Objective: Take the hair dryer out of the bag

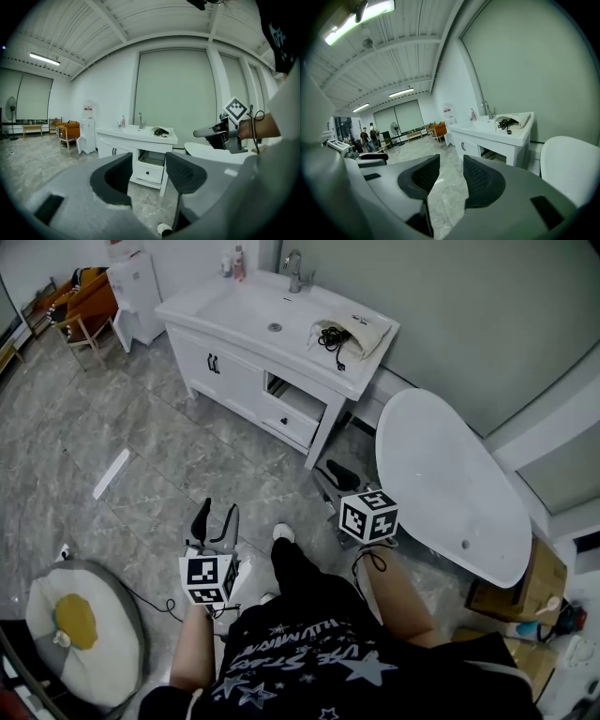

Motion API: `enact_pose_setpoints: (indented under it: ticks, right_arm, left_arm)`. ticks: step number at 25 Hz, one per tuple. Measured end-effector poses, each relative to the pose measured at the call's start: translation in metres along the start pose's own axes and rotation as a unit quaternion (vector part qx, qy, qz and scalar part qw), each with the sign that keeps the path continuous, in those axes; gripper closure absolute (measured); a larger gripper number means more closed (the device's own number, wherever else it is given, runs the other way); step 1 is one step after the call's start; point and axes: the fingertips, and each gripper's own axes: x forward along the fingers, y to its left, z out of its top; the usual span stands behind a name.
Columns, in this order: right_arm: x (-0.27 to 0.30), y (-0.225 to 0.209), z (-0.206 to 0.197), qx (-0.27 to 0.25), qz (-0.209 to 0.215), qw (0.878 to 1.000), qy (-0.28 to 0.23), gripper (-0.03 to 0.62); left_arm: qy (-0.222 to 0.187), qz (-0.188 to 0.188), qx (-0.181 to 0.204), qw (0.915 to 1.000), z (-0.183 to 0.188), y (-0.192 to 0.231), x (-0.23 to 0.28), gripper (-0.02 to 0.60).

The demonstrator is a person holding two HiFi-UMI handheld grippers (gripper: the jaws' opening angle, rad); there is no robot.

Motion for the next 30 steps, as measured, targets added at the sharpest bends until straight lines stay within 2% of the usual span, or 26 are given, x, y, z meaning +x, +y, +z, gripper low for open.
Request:
enact_pose_setpoints:
  ticks: [2,7,14,19,23,30]
  right_arm:
    - [0.016,-0.020,0.008,0.025,-0.002,1.000,-0.002,0.405]
    - [0.065,-0.073,0.029,0.095,0.004,0.996,-0.001,0.321]
    - [0.121,-0.146,0.069,0.134,-0.010,0.991,-0.008,0.255]
    - [0.141,-0.193,0.089,0.165,-0.025,0.986,-0.014,0.235]
    - [0.155,-0.229,0.097,0.208,-0.038,0.977,-0.022,0.233]
    - [0.181,-0.260,0.111,0.229,-0.053,0.972,-0.027,0.233]
  left_arm:
    - [0.004,-0.001,-0.001,1.0000,0.005,0.005,0.025,0.333]
    - [0.020,-0.013,0.002,0.9997,0.020,0.015,0.097,0.301]
    - [0.027,-0.026,0.003,0.9993,0.053,0.023,0.190,0.288]
    - [0.039,-0.033,0.010,0.9987,0.063,0.017,0.243,0.288]
    - [0.039,-0.037,0.016,0.9984,0.074,0.013,0.282,0.288]
    - [0.048,-0.064,0.037,0.9961,0.090,0.019,0.344,0.288]
